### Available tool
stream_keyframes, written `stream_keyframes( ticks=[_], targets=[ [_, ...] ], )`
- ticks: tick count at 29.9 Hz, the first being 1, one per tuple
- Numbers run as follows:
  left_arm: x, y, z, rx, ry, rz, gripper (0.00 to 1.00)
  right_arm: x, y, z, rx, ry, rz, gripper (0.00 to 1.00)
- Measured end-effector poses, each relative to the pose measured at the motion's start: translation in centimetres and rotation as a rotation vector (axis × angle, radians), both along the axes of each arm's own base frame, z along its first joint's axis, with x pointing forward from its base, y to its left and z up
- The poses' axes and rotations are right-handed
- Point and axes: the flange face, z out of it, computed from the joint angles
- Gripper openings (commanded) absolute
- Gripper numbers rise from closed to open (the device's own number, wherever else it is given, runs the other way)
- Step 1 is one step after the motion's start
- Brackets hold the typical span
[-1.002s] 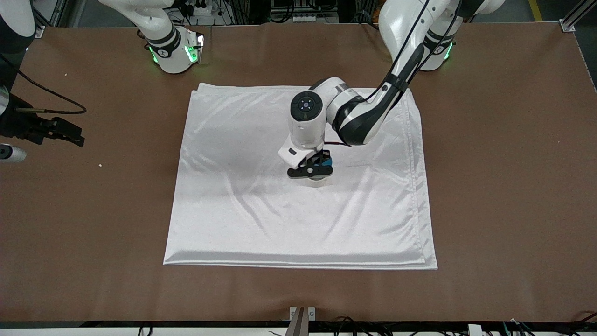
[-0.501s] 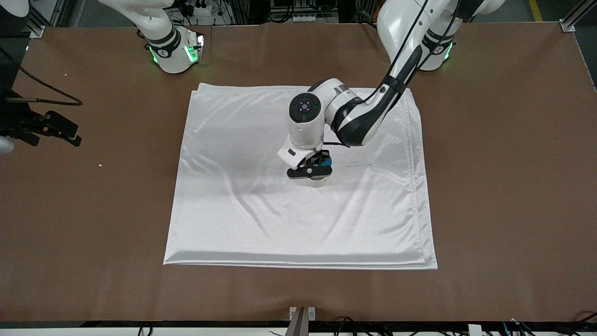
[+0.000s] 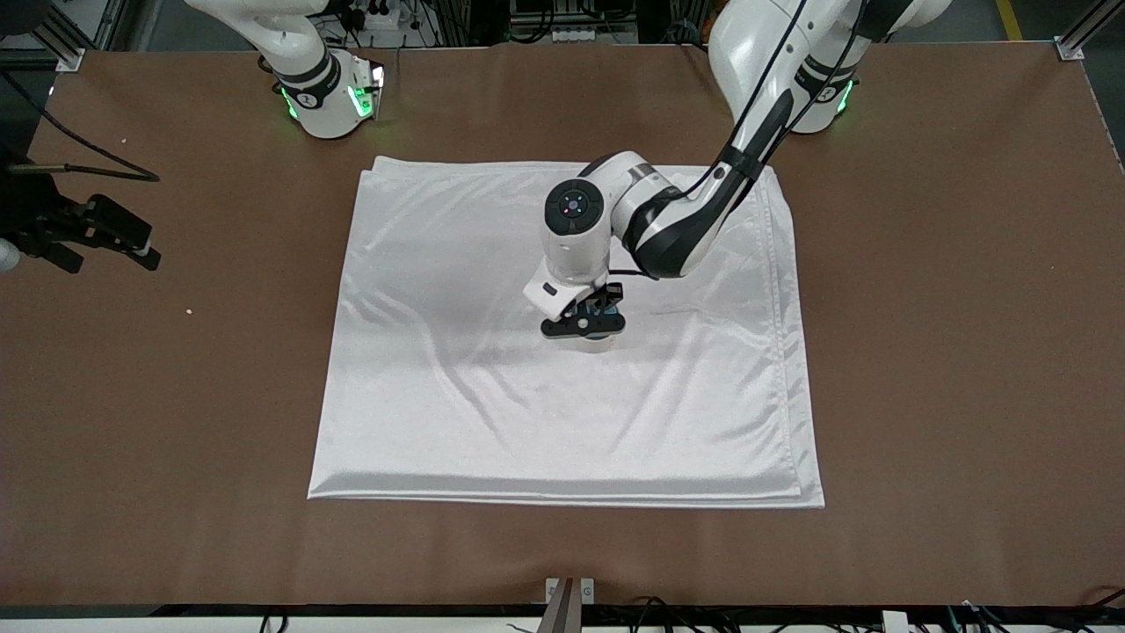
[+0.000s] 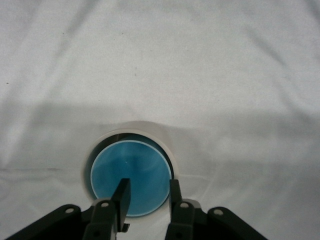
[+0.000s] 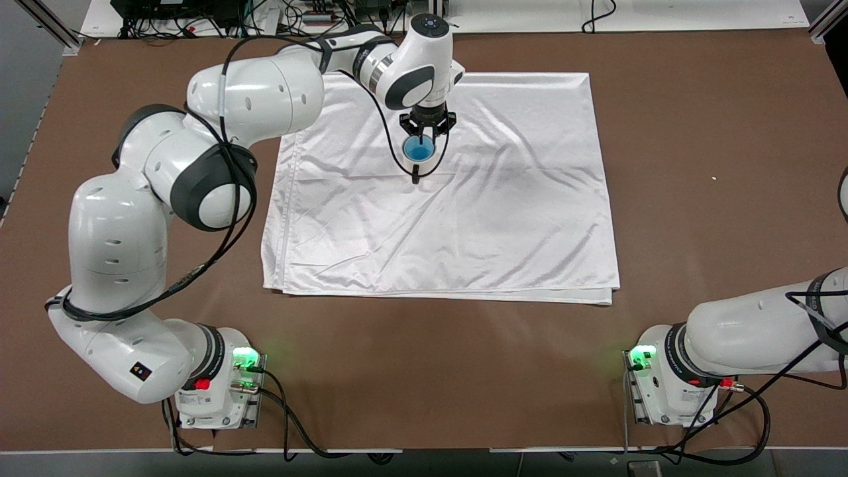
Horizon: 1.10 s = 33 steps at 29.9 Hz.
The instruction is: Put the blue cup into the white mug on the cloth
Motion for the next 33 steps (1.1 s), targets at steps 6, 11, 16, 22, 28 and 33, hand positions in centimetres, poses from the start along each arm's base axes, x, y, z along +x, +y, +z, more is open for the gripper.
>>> stream_keyframes(
  ticks=[6,11,16,22,28,33],
  targets=[
    [0.4,-0.1,0.7,-0.009,-0.012,0.003,1.0,-1.7,0.0,-0.4,-0.012,0.026,0.017,1.0],
    [1.0,0.4,2.2,-0.019,-0.03,0.012,1.0,-2.5,-0.8,-0.7,-0.018,0.057,0.037,1.0],
    [1.5,1.6,4.6,-0.001,-0.031,0.03,1.0,-2.6,-1.4,-0.9,-0.019,0.069,0.047,1.0],
    [2.6,5.0,8.5,0.048,-0.008,0.079,1.0,-2.8,-1.4,-1.2,-0.019,0.096,0.052,1.0],
    [3.6,8.5,12.1,0.072,-0.001,0.093,1.0,-3.2,-1.3,-1.7,-0.019,0.134,0.058,1.0],
    [4.7,12.1,15.0,0.065,-0.02,0.075,1.0,-3.3,-1.3,-1.8,-0.019,0.139,0.058,1.0]
  ],
)
